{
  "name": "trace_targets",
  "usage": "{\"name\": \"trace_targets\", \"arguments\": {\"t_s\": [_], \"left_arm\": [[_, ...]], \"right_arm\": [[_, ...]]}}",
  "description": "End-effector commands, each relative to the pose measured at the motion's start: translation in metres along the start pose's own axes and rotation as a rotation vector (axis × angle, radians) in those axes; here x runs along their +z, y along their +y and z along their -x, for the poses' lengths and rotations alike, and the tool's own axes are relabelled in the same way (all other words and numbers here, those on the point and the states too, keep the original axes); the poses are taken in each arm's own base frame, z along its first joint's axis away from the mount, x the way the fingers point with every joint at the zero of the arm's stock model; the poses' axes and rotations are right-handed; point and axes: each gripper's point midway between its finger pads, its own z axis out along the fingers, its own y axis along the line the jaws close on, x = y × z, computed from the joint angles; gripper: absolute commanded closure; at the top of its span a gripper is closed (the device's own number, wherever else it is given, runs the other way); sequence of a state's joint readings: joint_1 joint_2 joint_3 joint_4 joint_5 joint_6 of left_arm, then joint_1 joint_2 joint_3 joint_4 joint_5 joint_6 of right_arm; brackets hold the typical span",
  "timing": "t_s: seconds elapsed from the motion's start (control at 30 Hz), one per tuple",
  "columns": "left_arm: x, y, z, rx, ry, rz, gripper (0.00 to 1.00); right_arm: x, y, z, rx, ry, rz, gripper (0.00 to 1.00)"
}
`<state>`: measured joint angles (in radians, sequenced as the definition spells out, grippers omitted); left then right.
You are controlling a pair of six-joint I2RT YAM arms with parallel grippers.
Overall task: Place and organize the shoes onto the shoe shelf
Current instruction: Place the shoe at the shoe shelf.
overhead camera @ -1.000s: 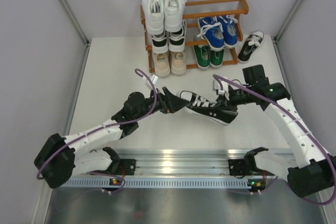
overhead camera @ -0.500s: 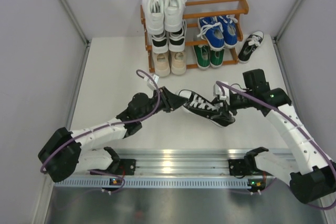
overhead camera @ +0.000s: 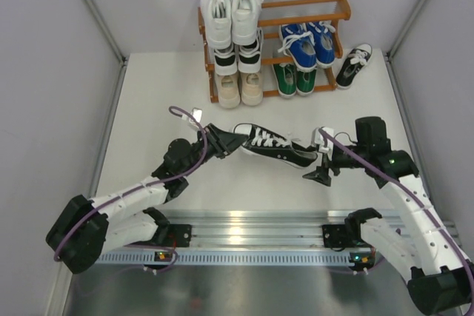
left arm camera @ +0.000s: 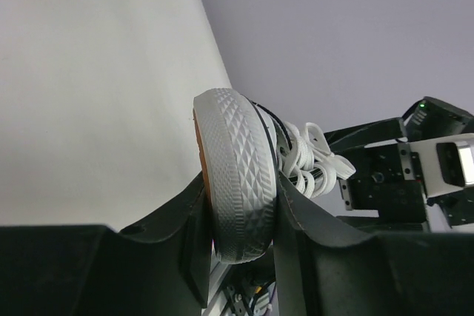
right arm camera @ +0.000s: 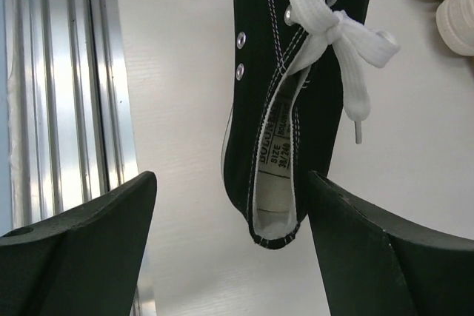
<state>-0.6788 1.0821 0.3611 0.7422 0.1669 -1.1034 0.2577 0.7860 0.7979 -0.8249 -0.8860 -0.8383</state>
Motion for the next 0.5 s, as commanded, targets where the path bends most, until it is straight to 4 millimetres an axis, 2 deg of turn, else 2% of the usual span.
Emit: {"name": "trace_targets", "arguments": {"t_s": [0.0,0.17,0.27,0.37,0.47], "left_arm": [[-0.01,-0.069,0.039,0.006,-0.133,-0.231,1.0],[-0.012,-0.076,0.043,-0.006,-0.136,-0.25,1.0],[-0.012,-0.078,0.044,-0.011,-0.134,-0.254,1.0],[-0.011,-0.08,0.045,-0.017,-0.136,-0.261,1.0],[-0.011,-0.083,0.046,-0.024,-0.136,-0.269,1.0]], "right_arm": [[-0.002,-0.011,0.012,-0.019,-0.053,-0.043,0.2],[-0.003,-0.026,0.015,-0.009,-0.051,-0.11,0.22],[-0.003,-0.023,0.026,-0.01,-0.088,-0.078,0.26],[-0.001,-0.02,0.029,-0.018,-0.104,-0.049,0.34],[0.0,-0.021,0.027,-0.043,-0.095,-0.044,0.49]]}}
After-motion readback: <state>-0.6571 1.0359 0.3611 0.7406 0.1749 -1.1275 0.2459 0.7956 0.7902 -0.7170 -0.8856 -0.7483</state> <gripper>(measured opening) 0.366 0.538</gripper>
